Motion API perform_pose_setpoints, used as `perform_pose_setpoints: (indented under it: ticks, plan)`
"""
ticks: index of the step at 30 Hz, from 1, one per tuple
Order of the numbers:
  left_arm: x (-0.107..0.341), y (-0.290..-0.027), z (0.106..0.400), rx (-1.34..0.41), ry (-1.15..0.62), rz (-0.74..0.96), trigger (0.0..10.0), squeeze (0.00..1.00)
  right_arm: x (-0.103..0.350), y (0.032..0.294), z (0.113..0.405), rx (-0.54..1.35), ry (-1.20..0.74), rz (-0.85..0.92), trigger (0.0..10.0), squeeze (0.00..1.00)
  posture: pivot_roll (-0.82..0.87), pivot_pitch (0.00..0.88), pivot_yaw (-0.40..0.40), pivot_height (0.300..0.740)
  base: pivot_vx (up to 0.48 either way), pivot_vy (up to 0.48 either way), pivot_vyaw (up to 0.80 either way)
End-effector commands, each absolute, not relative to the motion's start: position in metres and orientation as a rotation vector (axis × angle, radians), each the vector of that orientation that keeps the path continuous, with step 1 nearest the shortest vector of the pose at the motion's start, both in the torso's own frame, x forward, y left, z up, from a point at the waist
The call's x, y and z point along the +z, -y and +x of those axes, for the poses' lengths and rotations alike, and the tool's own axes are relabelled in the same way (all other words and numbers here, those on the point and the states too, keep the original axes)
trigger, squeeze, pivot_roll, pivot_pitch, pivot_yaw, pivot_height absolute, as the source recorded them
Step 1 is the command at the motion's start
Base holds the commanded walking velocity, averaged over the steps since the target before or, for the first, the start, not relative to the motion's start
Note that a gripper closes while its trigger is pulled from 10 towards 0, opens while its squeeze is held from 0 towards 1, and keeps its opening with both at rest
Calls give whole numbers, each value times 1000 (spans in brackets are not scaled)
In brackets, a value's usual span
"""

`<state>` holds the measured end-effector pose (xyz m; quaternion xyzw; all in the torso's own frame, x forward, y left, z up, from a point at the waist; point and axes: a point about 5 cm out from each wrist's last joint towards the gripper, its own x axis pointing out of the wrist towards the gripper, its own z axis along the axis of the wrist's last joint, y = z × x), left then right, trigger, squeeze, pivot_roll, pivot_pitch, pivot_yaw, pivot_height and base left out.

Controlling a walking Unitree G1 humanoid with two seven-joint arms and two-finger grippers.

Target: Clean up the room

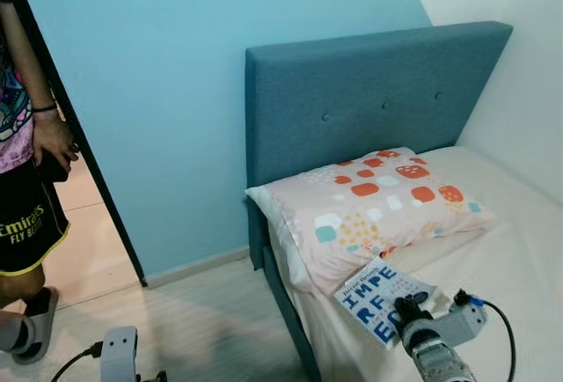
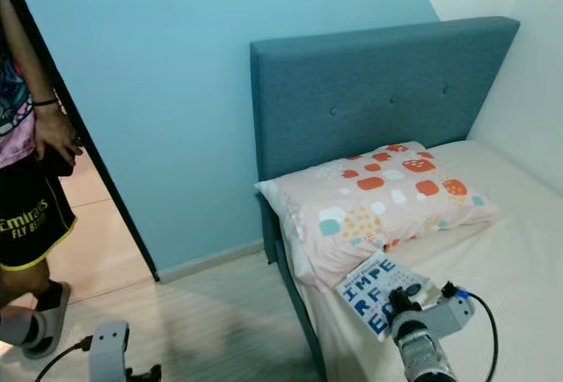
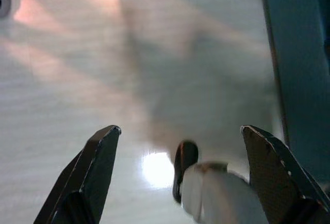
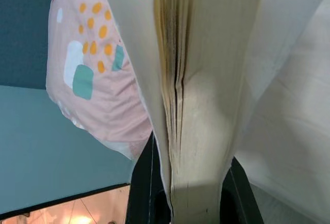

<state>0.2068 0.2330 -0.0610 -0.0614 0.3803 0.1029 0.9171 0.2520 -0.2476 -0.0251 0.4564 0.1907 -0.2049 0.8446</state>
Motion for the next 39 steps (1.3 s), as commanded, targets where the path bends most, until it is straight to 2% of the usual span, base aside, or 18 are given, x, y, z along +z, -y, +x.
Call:
perform_pose_setpoints:
  ticks: [1, 7, 13, 14, 21, 25, 29, 39]
  plan:
    - [-52, -229, 224, 211, -732, -140, 10000, 0, -24, 251, 251, -441, -383, 970, 10000, 0, 17, 0, -27, 644, 0, 0, 0]
    - [-38, -226, 244, 188, -654, -129, 10000, 0, -22, 256, 252, -453, -343, 997, 10000, 0, 11, 7, -24, 614, 0, 0, 0]
    - [-36, -226, 245, 192, -638, -138, 10000, 0, -19, 262, 252, -462, -309, 1009, 10000, 0, 12, 10, -26, 584, 0, 0, 0]
    - [-36, -227, 246, 185, -635, -132, 10000, 0, -12, 273, 254, -494, -250, 1038, 10000, 0, 21, 17, -20, 574, 0, 0, 0]
    - [-37, -230, 243, 173, -643, -113, 10000, 0, -2, 285, 259, -514, -164, 1073, 10000, 0, 30, 37, -6, 554, 0, 0, 0]
    - [-39, -233, 239, 164, -655, -94, 10000, 0, 0, 282, 262, -503, -158, 1090, 10000, 0, 36, 43, -1, 549, 0, 0, 0]
    - [-40, -235, 235, 159, -659, -84, 10000, 0, 2, 268, 273, -424, -208, 1099, 10000, 0, 47, 54, -3, 549, 0, 0, 0]
    - [-44, -232, 231, 140, -667, -78, 10000, 0, 16, 272, 286, -388, -183, 1080, 10000, 0, 45, 64, -7, 549, 0, 0, 0]
